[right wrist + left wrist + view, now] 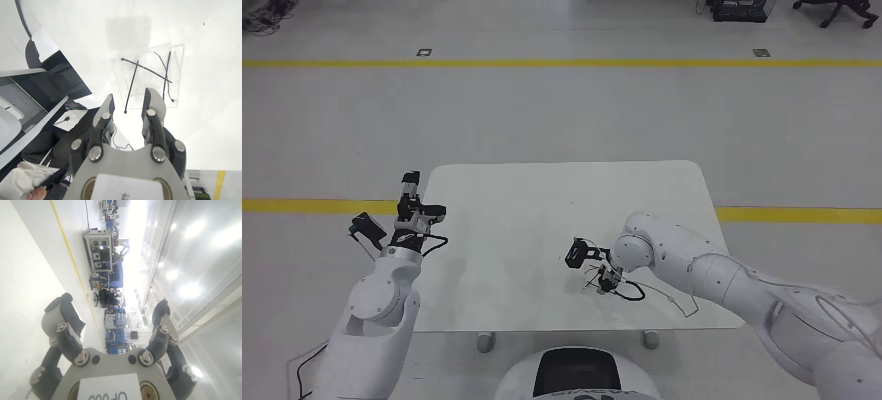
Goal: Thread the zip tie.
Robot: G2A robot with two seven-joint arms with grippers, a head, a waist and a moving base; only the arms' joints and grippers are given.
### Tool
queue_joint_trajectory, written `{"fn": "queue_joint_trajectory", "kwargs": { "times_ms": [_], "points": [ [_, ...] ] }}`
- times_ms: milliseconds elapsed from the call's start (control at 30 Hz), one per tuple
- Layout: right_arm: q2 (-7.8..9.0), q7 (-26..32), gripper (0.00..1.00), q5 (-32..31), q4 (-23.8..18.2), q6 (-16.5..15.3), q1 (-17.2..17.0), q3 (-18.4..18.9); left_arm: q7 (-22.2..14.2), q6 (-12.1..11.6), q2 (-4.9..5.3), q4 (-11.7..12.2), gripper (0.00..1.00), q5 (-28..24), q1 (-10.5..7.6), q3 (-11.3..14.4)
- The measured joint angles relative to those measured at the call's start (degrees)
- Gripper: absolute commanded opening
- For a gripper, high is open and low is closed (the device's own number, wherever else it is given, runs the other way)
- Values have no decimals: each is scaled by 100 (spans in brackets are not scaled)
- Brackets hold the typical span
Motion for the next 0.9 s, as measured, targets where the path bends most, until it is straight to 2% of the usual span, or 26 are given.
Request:
{"fn": "queue_joint_trajectory", "kwargs": {
  "times_ms": [233, 533, 700, 900],
  "points": [
    [-214, 57, 34, -75, 272, 0, -22, 0, 0, 0, 0, 0, 100, 0, 0, 0],
    [-388, 109, 34, -90, 519, 0, -8, 0, 0, 0, 0, 0, 100, 0, 0, 0],
    [-405, 27, 35, -122, 483, 0, 27, 0, 0, 0, 0, 0, 100, 0, 0, 0],
    [-309, -88, 33, -174, 336, 0, 105, 0, 0, 0, 0, 0, 100, 0, 0, 0]
  ]
}}
